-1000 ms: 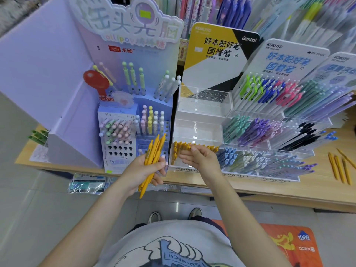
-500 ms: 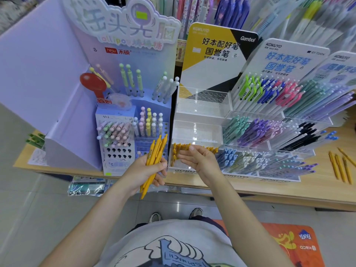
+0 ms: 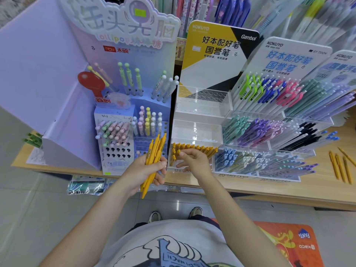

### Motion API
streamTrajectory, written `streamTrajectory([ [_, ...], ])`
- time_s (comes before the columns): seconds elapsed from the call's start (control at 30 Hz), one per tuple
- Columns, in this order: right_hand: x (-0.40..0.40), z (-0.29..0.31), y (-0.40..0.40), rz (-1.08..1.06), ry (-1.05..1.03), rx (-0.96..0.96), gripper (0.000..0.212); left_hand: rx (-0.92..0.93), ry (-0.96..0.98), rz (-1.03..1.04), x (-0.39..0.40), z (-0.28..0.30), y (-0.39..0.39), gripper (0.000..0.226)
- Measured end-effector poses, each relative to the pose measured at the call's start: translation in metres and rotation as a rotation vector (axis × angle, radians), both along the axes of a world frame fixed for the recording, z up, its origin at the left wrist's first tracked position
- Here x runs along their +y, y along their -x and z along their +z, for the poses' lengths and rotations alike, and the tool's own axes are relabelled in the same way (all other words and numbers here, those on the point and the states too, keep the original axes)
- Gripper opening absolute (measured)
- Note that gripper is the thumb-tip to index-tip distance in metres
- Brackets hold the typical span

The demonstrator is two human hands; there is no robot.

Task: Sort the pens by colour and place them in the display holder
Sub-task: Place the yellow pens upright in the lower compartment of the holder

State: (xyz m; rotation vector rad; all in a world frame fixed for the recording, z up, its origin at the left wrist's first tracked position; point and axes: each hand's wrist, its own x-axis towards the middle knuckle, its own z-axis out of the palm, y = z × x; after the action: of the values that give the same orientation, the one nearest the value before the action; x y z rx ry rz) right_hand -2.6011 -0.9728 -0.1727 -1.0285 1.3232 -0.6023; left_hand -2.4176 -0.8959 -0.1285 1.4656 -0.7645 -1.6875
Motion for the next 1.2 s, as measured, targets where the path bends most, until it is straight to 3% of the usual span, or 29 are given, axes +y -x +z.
streamTrajectory([
  [0.17, 0.005, 0.011, 0.002, -0.089, 0.109, 0.153, 0.008, 0.109, -0.008, -0.007, 0.001, 0.003, 0.002, 0.019],
  [0.33, 0.018, 0.055, -0.002, 0.066, 0.087, -0.145, 0.012, 0.136, -0.014, -0.148, -0.005, 0.011, 0.012, 0.027],
  [0.57, 0.017, 0.062, 0.014, -0.01, 0.079, -0.183, 0.009, 0.131, -0.04, -0.199, -0.01, 0.014, 0.016, 0.021],
  [0.7, 0.018, 0.065, 0.017, 0.048, -0.005, -0.445, 0.022, 0.199, -0.055, -0.221, -0.007, 0.011, 0.017, 0.034],
  [0.77, 0.018, 0.066, 0.018, 0.061, 0.006, -0.484, 0.025, 0.217, -0.045, -0.243, -0.005, 0.014, 0.017, 0.034],
  [1.03, 0.007, 0.055, 0.038, -0.31, 0.142, -0.337, 0.015, -0.101, -0.066, 0.011, -0.01, 0.016, 0.011, 0.032],
  [1.2, 0.01, 0.037, 0.037, -0.279, 0.237, -0.142, 0.017, 0.041, -0.059, 0.071, -0.011, 0.017, 0.005, 0.019],
])
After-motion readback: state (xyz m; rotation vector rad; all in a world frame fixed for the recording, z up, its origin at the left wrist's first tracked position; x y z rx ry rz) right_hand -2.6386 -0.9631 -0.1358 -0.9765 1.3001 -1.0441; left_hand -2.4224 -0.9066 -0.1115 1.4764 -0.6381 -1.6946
